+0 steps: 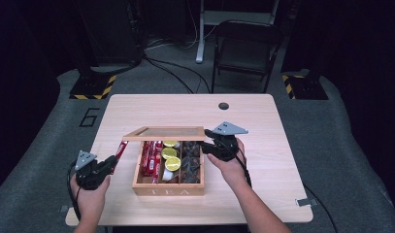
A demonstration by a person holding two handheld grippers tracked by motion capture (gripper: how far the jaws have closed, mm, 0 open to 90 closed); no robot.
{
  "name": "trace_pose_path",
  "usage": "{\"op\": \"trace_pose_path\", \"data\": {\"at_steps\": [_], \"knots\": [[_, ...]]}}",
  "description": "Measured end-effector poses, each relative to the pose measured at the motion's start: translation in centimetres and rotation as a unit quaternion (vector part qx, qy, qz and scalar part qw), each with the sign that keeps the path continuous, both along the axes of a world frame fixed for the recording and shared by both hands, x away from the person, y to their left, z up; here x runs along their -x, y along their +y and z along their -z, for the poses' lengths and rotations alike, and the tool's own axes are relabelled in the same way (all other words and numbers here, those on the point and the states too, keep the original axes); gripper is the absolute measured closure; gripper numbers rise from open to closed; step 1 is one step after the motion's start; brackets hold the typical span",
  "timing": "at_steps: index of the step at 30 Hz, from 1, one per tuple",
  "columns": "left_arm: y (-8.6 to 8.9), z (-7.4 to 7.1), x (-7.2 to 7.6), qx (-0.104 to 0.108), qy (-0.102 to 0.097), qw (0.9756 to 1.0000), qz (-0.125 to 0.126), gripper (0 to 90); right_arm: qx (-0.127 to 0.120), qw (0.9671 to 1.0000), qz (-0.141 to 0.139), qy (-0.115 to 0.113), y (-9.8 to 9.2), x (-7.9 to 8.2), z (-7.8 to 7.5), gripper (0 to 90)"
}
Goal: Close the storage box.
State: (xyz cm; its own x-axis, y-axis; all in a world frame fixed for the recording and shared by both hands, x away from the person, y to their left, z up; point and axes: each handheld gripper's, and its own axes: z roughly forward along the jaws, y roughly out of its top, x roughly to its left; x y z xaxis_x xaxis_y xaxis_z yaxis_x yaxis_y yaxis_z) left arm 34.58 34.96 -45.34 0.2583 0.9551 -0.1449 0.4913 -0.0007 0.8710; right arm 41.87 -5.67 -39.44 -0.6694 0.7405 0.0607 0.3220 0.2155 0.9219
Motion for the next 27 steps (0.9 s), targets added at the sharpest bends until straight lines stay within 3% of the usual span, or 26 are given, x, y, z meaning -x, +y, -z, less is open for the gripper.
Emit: {"op": "trace_pose_path", "data": {"at_steps": [12, 13, 27], "knots": [[1.5, 1.6, -0.9, 0.004, 0.015, 0.9998, -0.013, 84.8, -0.001, 1.0, 0.002, 0.002, 0.0, 0.1, 0.0, 52.5], [1.8, 2.0, -1.1, -0.001, 0.028, 0.9995, -0.017, 84.9, -0.001, 1.0, 0.002, 0.002, 0.0, 0.1, 0.0, 52.5], [2.9, 4.0, -1.9, -0.004, 0.07, 0.9971, -0.03, 84.9, 0.0, 1.0, 0.0, 0.001, 0.0, 0.1, 0.0, 52.4]]}}
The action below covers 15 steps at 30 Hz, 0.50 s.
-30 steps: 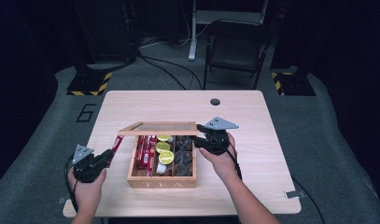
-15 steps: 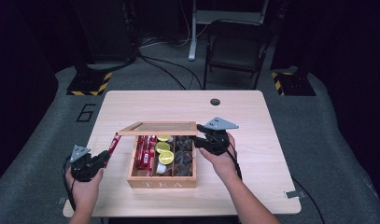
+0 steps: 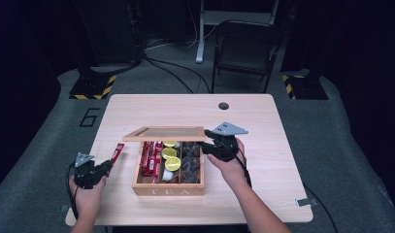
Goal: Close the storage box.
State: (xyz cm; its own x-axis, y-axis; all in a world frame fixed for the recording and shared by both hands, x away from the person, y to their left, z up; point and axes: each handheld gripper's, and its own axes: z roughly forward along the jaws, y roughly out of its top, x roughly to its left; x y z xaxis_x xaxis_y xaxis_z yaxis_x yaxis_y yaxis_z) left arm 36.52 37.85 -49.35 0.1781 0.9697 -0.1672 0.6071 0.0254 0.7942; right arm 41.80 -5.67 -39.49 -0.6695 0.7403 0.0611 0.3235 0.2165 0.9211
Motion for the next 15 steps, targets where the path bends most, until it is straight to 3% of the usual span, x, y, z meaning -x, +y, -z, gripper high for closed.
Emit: {"op": "trace_pose_path", "data": {"at_steps": [15], "knots": [[0.2, 1.4, -0.6, -0.002, 0.032, 0.9994, -0.009, 84.8, -0.001, 1.0, 0.001, 0.002, 0.0, 0.0, 0.0, 52.4]]}}
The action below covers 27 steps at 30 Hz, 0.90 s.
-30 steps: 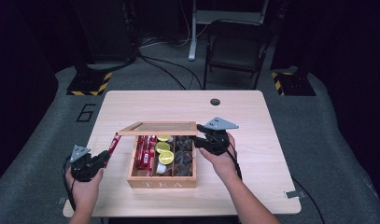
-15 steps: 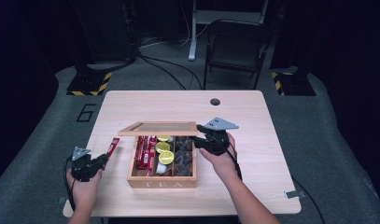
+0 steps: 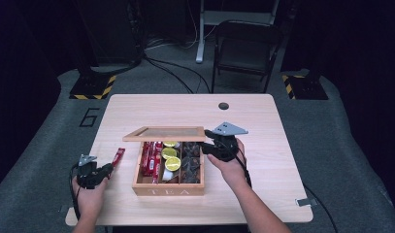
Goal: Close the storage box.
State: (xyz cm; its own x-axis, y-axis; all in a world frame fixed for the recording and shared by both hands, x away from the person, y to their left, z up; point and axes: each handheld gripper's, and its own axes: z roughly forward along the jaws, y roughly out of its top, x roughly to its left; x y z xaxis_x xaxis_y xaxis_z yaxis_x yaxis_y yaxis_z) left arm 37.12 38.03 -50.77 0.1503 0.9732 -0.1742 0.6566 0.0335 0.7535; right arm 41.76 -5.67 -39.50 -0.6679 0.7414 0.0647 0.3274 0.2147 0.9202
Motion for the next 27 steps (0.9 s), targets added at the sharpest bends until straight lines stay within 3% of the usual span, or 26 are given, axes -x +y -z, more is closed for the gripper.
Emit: {"op": "trace_pose_path", "data": {"at_steps": [5, 6, 11, 14, 17, 27], "knots": [[0.1, 0.3, -0.1, 0.007, 0.009, 0.9999, -0.006, 84.7, 0.001, 1.0, 0.0, 0.0, 0.0, 0.0, 0.0, 52.4], [0.2, 0.5, -0.2, 0.005, 0.018, 0.9998, -0.006, 84.7, 0.001, 1.0, 0.0, 0.0, 0.0, 0.0, 0.0, 52.4], [0.1, 0.8, -0.3, 0.001, 0.023, 0.9997, -0.01, 83.3, 0.001, 1.0, 0.0, 0.0, 0.0, 0.0, 0.0, 52.4], [0.0, 0.8, -0.3, -0.002, 0.023, 0.9996, -0.013, 80.0, 0.001, 1.0, 0.0, 0.0, 0.0, 0.0, 0.0, 52.4], [0.2, 0.8, -0.3, -0.002, 0.023, 0.9996, -0.017, 70.9, 0.001, 1.0, 0.0, 0.0, 0.0, 0.0, 0.0, 52.4], [-0.3, -0.7, 0.3, 0.023, -0.018, 0.9995, -0.009, 52.8, 0.001, 1.0, 0.0, 0.0, 0.0, 0.0, 0.0, 52.4]]}}
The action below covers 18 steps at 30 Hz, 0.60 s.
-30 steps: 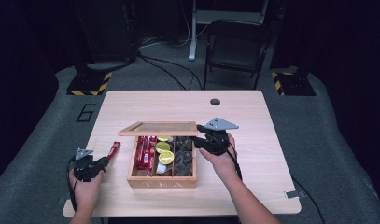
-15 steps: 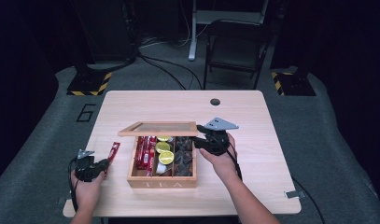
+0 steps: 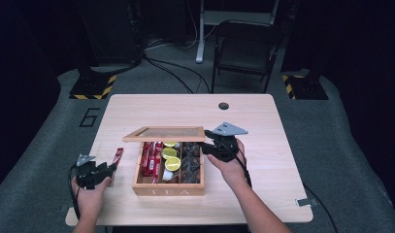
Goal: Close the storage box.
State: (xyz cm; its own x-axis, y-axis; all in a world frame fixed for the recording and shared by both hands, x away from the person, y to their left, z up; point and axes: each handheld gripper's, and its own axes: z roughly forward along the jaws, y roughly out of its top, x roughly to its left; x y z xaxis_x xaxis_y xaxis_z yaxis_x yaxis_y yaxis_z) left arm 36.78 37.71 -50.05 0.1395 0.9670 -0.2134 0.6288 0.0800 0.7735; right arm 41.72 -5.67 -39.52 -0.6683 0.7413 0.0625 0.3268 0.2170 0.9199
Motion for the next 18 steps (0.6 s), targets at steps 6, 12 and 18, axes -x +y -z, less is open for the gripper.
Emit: {"op": "trace_pose_path", "data": {"at_steps": [6, 12, 18], "knots": [[-0.8, -1.4, 0.5, 0.002, -0.023, 0.9994, 0.025, 48.2, 0.001, 1.0, 0.0, -0.001, 0.0, 0.0, 0.0, 52.4], [-1.8, -2.7, 0.8, 0.003, -0.038, 0.9981, 0.049, 47.0, 0.004, 1.0, -0.002, -0.002, 0.0, 0.2, 0.2, 52.5], [-2.6, -3.6, 0.9, 0.002, -0.055, 0.9965, 0.063, 47.0, 0.005, 1.0, -0.001, -0.001, 0.0, 0.4, 0.3, 52.7]]}}
